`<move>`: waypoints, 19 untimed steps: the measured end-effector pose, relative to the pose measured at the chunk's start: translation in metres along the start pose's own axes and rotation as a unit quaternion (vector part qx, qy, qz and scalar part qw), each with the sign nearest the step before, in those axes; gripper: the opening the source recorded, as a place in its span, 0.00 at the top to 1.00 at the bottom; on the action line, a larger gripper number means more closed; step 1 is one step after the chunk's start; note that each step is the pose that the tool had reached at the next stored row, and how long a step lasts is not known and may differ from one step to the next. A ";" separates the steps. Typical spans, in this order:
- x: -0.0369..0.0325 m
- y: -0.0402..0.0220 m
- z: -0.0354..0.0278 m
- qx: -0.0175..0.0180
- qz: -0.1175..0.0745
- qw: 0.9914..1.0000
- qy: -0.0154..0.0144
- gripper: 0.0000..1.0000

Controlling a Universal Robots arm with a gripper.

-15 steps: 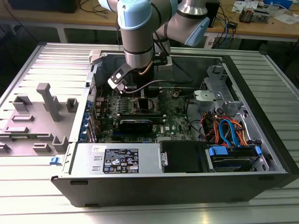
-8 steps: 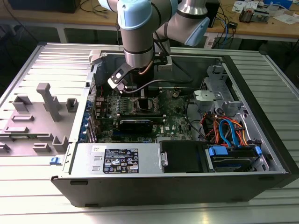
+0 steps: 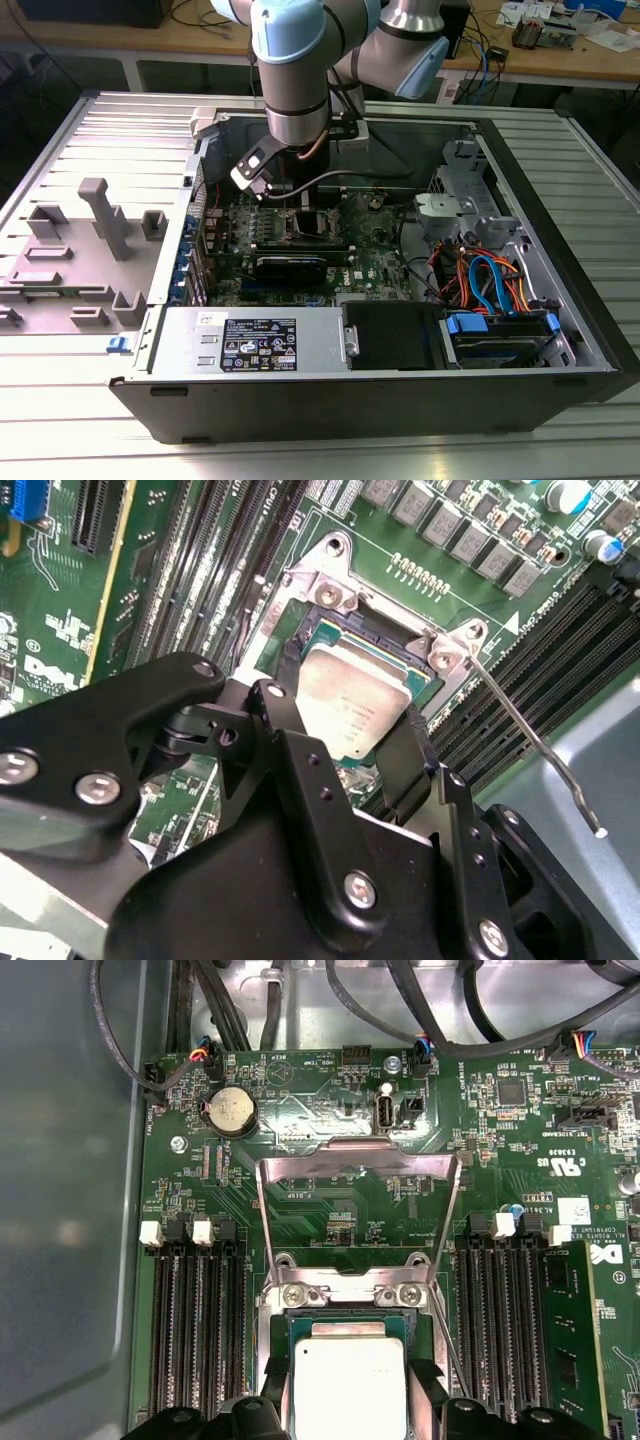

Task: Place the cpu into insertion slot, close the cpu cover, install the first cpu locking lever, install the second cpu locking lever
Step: 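Place the cpu into insertion slot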

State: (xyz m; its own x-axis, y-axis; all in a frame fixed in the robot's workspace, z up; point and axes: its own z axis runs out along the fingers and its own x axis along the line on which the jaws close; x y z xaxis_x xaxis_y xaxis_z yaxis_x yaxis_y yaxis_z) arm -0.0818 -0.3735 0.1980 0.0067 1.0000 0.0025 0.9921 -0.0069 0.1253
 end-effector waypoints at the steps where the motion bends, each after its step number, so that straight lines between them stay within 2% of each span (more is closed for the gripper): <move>1: -0.0001 -0.0001 -0.0002 0.000 0.000 1.000 -0.001 0.45; 5: 0.0000 -0.0001 -0.0005 0.000 0.000 1.000 -0.002 0.45; 9: 0.0002 -0.0001 -0.0003 0.000 0.000 1.000 0.000 0.45; 19: -0.0003 -0.0011 0.0004 0.000 0.000 1.000 0.000 0.45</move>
State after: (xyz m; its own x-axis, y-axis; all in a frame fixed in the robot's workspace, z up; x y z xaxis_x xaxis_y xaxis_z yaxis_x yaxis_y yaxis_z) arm -0.0828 -0.3738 0.1974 0.0068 1.0000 0.0021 0.9921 -0.0070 0.1251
